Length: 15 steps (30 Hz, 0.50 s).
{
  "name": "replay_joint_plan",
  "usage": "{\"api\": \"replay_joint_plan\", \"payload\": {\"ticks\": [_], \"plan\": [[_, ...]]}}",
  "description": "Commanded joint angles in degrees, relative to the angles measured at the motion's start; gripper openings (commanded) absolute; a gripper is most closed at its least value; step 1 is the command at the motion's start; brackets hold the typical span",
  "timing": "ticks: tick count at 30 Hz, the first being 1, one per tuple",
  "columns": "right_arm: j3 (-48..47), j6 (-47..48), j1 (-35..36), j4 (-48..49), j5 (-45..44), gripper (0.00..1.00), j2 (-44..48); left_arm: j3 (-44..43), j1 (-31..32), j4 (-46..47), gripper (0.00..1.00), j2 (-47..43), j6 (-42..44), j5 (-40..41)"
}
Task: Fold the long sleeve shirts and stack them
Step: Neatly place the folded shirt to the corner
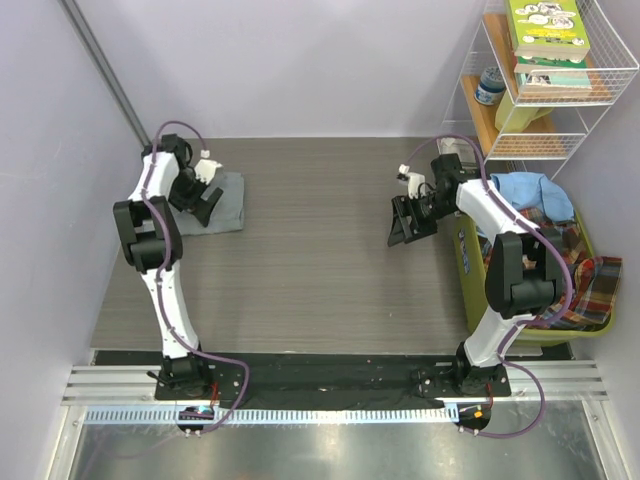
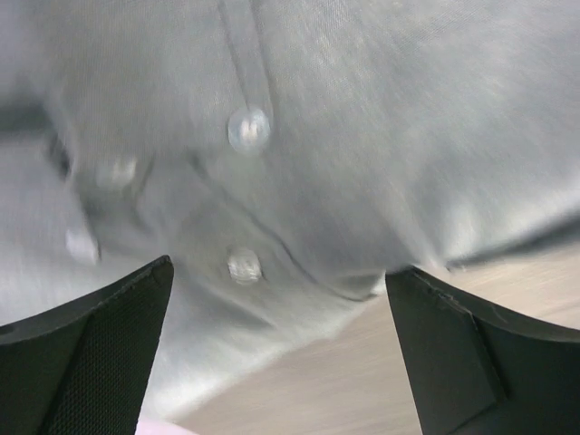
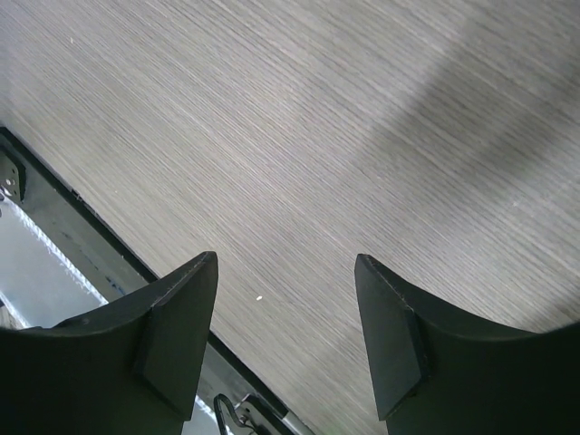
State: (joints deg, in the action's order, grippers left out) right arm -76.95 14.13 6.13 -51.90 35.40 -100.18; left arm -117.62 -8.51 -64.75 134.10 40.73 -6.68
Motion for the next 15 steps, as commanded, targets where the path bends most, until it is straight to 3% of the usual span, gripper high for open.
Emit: {"api": "replay_joint_plan", "payload": {"ticks": [1,6,10,15], "plan": [[-2.5,-1.1,-0.2,-0.6,1.3,0.68,1.8,7.7,-0.5,4.5,1.0,-15.0,-14.2,-5.5],[-2.2,-1.6,-0.2,-0.1,2.6,0.68,1.6,24.5,0.2,14.8,1.0,-27.0,-30.1,-5.3],[-2.1,-1.7,-0.2,0.2,3.0,0.68,1.7,35.7,2.1,21.4,1.0,-31.2,-36.3,-0.4],[-1.5,-1.9,-0.2,0.6,3.5,0.68,1.2,38.3,3.4,24.9,1.0,-29.3,-40.5,1.3]]}}
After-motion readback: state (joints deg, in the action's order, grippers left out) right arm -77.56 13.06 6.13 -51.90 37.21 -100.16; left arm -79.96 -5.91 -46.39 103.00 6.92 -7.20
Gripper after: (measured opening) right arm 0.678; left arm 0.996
